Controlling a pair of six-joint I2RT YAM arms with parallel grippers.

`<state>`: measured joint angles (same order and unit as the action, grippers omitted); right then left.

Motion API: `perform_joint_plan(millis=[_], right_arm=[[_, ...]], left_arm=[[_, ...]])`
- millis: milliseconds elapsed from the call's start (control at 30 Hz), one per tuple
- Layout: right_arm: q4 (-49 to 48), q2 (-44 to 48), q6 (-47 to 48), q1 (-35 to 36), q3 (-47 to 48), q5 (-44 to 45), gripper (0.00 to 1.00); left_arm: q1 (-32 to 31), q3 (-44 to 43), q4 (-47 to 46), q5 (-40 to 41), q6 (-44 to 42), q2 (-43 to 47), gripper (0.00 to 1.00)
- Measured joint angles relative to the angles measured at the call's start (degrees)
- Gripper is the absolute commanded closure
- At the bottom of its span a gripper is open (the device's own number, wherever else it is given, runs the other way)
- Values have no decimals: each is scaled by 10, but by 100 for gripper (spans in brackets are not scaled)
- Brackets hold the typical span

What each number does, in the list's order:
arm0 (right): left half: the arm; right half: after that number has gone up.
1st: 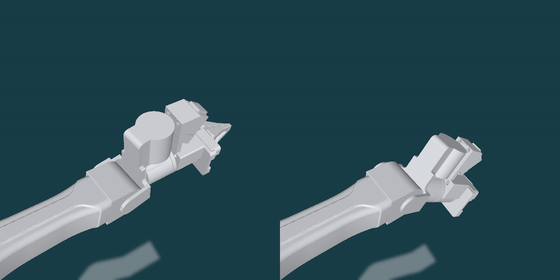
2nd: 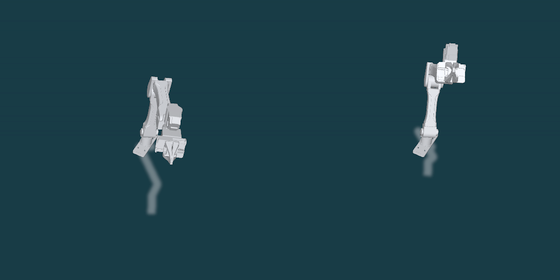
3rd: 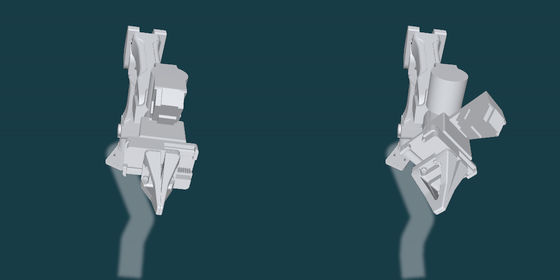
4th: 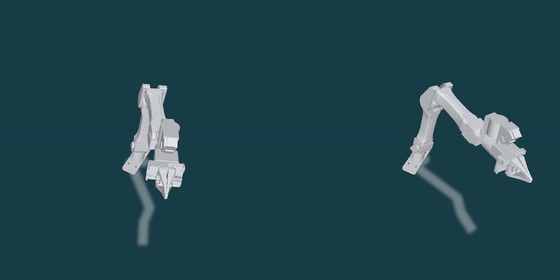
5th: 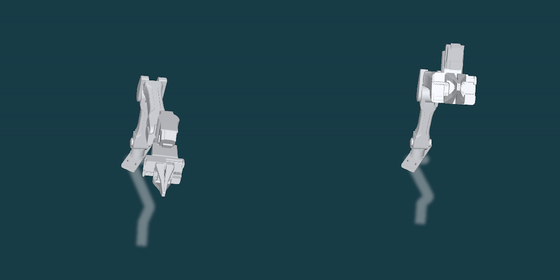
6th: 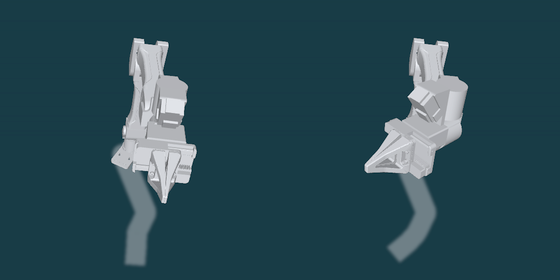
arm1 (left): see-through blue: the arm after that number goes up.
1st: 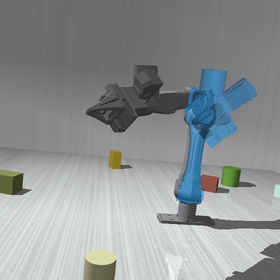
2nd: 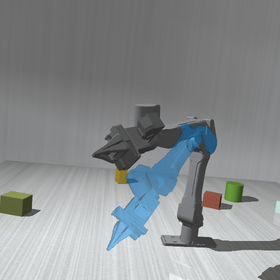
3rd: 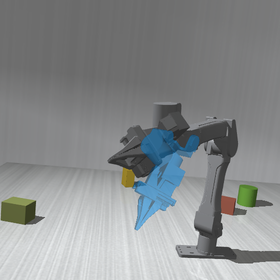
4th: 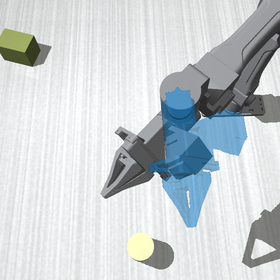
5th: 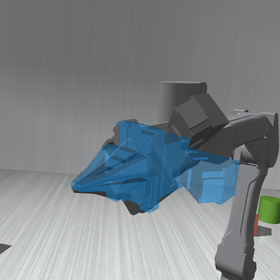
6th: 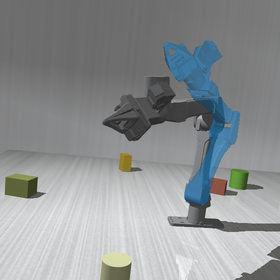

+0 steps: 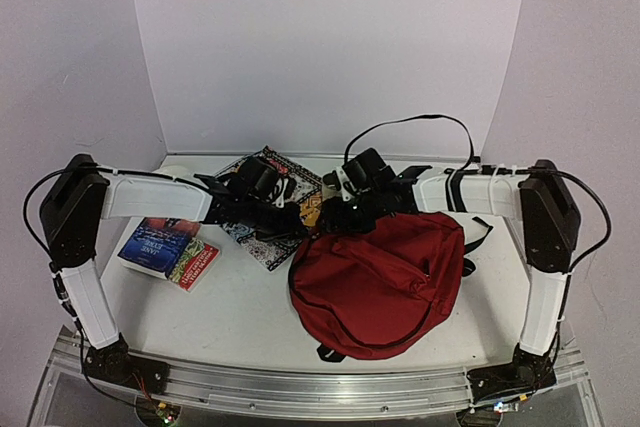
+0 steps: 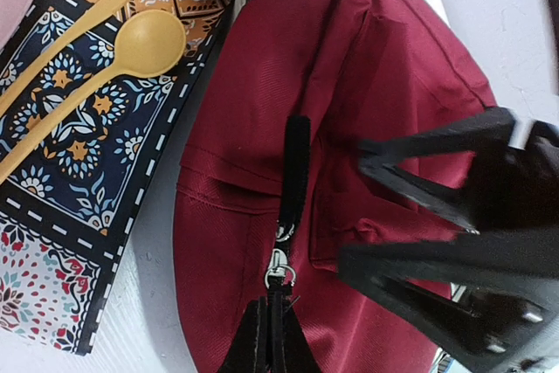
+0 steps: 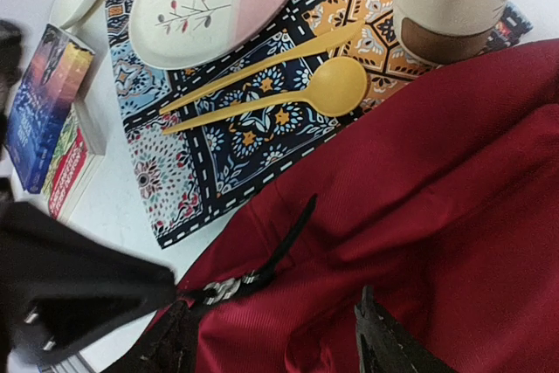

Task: Pack the student bag
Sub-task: Pick up the largest pocket of the bag, then unzip the largest pocket of the bag.

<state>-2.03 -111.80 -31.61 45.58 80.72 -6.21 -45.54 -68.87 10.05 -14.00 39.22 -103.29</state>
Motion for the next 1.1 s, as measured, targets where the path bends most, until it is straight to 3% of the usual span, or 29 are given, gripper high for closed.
perform_joint_plan(millis=[167, 267, 533, 1100], right_arm=[[-5, -46, -12, 0, 36, -4, 46], [-10, -65, -18, 0, 53, -7, 56], [-22, -73, -23, 0, 62, -19, 100], [-28, -69, -20, 0, 62, -3, 100]], left_arm=[[0, 11, -11, -4, 0, 13, 100], [0, 22, -12, -6, -1, 20, 100], [0, 45, -12, -10, -2, 50, 100], [-2, 116, -16, -25, -2, 135, 100]])
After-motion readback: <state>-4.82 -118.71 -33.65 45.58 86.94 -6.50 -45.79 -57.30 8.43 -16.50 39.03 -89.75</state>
